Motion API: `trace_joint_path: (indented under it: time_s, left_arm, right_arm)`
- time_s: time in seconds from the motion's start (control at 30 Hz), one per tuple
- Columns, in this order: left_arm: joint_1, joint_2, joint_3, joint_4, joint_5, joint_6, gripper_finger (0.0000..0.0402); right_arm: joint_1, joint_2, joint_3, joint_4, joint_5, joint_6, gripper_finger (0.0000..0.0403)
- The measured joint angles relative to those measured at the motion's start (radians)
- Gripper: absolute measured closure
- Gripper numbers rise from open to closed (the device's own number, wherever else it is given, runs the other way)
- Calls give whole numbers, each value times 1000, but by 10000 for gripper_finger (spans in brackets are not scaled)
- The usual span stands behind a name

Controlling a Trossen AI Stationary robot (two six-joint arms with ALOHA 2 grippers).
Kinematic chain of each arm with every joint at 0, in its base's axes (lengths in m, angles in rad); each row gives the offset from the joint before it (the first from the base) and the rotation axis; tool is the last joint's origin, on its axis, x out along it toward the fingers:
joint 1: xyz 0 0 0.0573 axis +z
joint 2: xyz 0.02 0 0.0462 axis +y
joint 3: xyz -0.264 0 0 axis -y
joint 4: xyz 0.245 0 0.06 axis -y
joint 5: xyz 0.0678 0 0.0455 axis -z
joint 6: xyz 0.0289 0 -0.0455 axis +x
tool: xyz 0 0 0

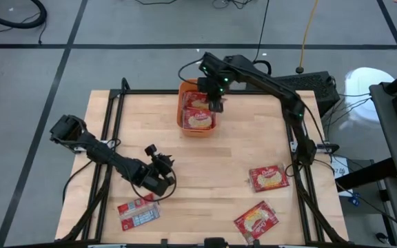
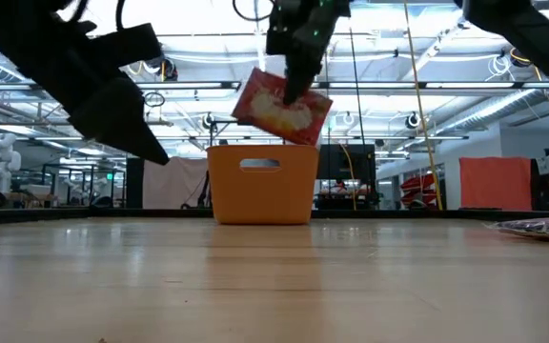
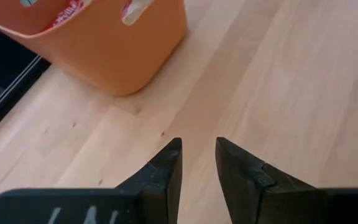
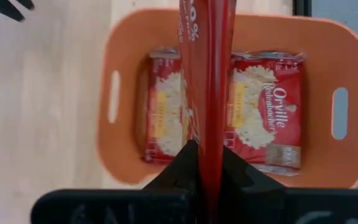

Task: Sort popcorn bags into baskets
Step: Put the red popcorn bag into the orange bin

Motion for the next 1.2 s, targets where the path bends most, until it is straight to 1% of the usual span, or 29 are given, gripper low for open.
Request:
trace_joint_path:
  time_s: [0.07, 0.13, 0.2, 0.47, 0.57, 0.63, 0.7, 0.8, 0.97, 1.2]
  left_arm:
    - [13, 0, 0, 20, 1, 23, 300]
    - [23, 0, 0, 44, 0, 50, 300]
    - [30, 0, 0, 73, 3, 72, 300]
    - [54, 0, -1, 187, 4, 175, 300]
    - [59, 0, -1, 217, 21, 207, 300]
    - [59, 0, -1, 222, 21, 211, 300]
    - [58, 0, -1, 228, 30, 209, 300]
    - [58, 0, -1, 232, 53, 206, 300]
    - [58, 1, -1, 237, 55, 203, 300]
    - [58, 1, -1, 251, 55, 204, 300]
  right_arm:
    - [-15, 5, -23, 16, 7, -41, 389]
    - [-25, 14, -33, 12, 53, -81, 389]
    - [-32, 25, -33, 18, 81, -83, 389]
    - [-36, 24, -35, 84, 77, -88, 389]
    - [-43, 26, -57, 146, 76, -86, 389]
    - [-45, 25, -81, 172, 48, -77, 389]
    - [-44, 26, -100, 165, -4, -65, 389]
    - [-29, 26, -131, 168, -42, -37, 389]
    - [-8, 26, -163, 142, -130, -20, 389]
    - [5, 26, -167, 131, -137, 110, 389]
